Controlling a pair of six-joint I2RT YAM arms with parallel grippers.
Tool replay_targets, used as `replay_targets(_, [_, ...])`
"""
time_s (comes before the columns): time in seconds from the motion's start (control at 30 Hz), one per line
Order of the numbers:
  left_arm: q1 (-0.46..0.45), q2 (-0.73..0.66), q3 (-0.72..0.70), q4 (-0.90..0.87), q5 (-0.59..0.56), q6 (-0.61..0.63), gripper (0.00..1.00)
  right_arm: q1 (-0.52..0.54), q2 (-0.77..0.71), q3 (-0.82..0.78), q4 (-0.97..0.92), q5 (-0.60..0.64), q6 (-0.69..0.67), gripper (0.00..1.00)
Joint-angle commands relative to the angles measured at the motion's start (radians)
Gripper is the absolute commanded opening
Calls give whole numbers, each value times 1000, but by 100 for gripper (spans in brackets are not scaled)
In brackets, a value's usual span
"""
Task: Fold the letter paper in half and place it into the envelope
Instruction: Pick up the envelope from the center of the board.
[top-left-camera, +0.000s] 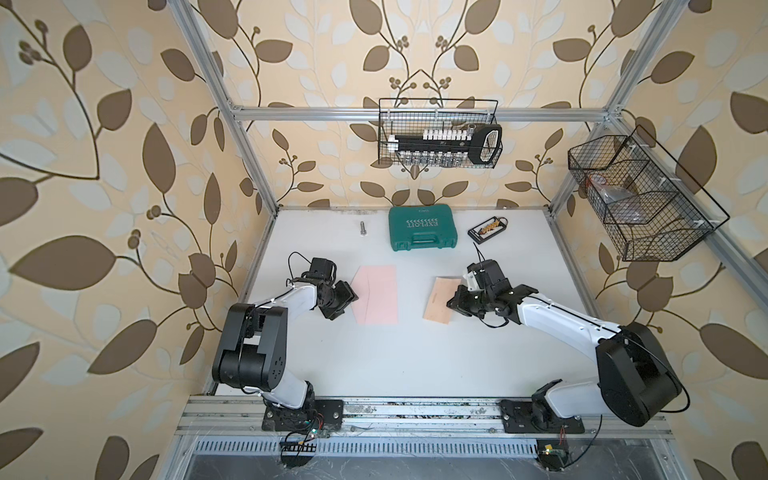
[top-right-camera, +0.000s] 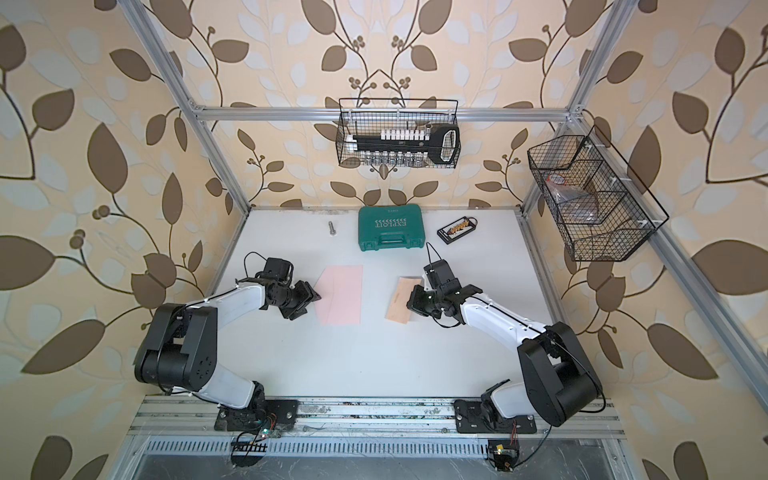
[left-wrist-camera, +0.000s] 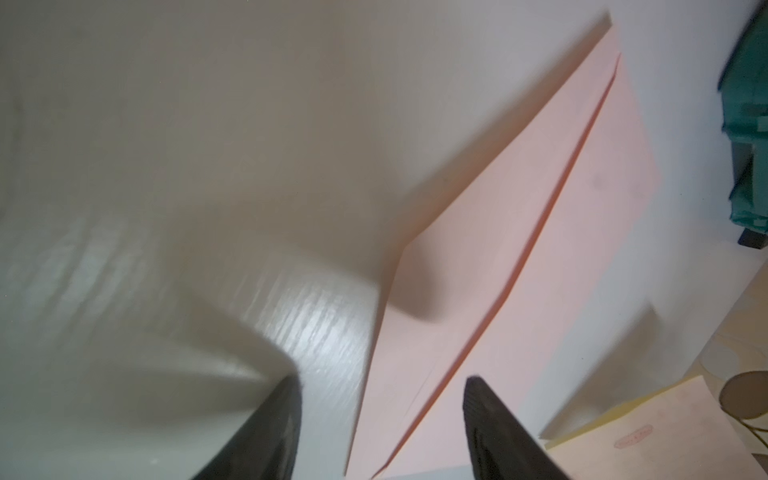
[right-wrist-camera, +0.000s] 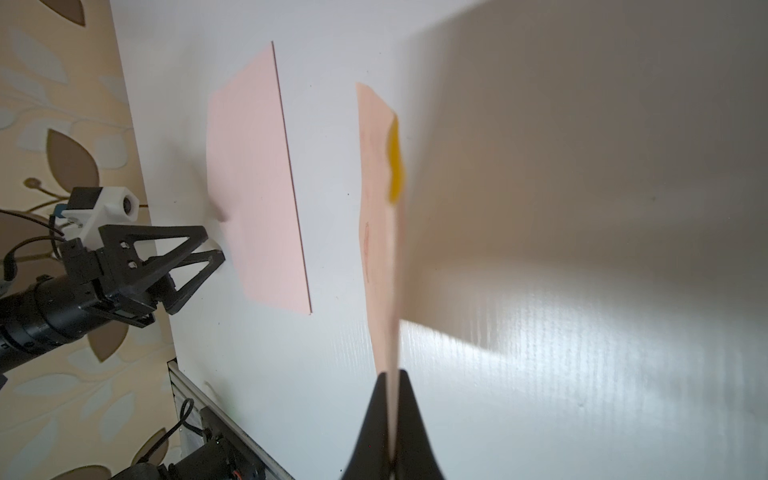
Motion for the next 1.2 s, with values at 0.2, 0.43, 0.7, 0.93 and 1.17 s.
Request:
replay_targets(0.2, [4,99,12,27,46,14,60,-1,93,43,67,-33,29,0])
replay_targets(0.43, [-5,171,46,25,72,29,54,11,202,114,96,-48,41,0])
replay_targets(0.7, [-8,206,75,13,86,57,46,42,297,213,67,-47,18,0])
replay_targets(0.93, [-13,238,97,24,139,79,40,72,353,250,47,-35,11,0])
replay_targets(1.17, [-19,260,118,38,197,91,38,89,386,273,22,-28,-2,0])
